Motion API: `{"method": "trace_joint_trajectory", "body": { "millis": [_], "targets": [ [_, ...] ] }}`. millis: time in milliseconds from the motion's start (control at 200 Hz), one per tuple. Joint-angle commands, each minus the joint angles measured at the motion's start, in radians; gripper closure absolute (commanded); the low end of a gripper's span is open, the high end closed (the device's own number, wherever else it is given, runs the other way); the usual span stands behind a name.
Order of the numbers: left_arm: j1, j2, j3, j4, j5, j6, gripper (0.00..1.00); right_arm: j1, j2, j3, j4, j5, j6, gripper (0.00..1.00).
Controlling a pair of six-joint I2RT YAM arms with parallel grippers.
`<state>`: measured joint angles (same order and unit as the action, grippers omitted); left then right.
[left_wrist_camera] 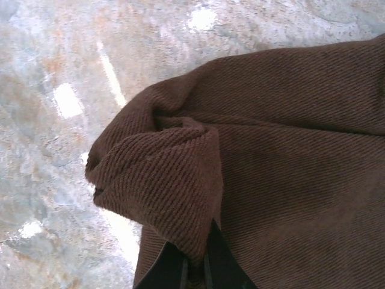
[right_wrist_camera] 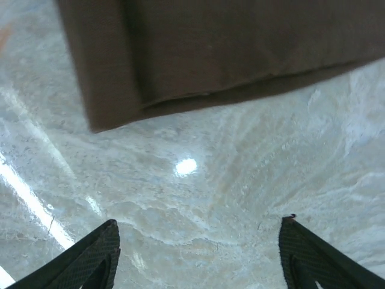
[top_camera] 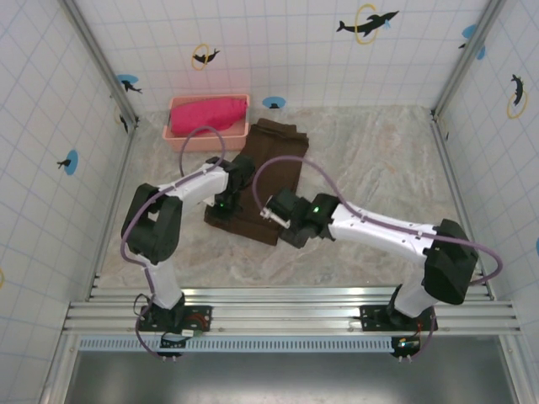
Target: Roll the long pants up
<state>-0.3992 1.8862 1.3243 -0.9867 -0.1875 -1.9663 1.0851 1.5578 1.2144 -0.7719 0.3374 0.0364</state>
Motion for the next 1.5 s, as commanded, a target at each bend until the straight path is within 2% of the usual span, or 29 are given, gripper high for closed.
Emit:
{"method": "trace_joint_trajectory", "body": {
  "millis": [0, 85, 215, 360, 756, 776, 881, 961, 1496],
  "targets": [
    [0.027, 0.064, 0.084, -0.069, 0.017, 0.064, 1.00, 0.137, 0.051, -0.026, 0.033, 0.295, 0.022, 0.25],
    [0.043, 0.104, 0.131, -0.098, 0.022, 0.093, 1.00, 0.200, 0.126, -0.001, 0.046, 0.408, 0.066, 0.19],
    [0.063, 0.128, 0.151, -0.127, 0.020, 0.122, 1.00, 0.268, 0.237, 0.068, 0.047, 0.440, 0.125, 0.00],
    [0.082, 0.137, 0.153, -0.137, 0.010, 0.155, 1.00, 0.334, 0.350, 0.150, 0.056, 0.489, 0.177, 0.02],
    [0.105, 0.189, 0.209, -0.159, 0.003, 0.229, 1.00, 0.381, 0.645, 0.304, -0.039, 0.678, 0.386, 0.00],
    [0.105, 0.191, 0.210, -0.159, 0.004, 0.232, 1.00, 0.382, 0.655, 0.304, -0.038, 0.680, 0.395, 0.03],
    [0.105, 0.197, 0.216, -0.162, 0.009, 0.241, 1.00, 0.382, 0.690, 0.302, -0.027, 0.685, 0.408, 0.18],
    [0.104, 0.193, 0.217, -0.168, 0.002, 0.243, 1.00, 0.381, 0.711, 0.302, -0.023, 0.694, 0.415, 0.22],
    [0.105, 0.144, 0.207, -0.207, -0.030, 0.251, 1.00, 0.340, 0.770, 0.243, 0.101, 0.666, 0.365, 0.22]
  ]
}}
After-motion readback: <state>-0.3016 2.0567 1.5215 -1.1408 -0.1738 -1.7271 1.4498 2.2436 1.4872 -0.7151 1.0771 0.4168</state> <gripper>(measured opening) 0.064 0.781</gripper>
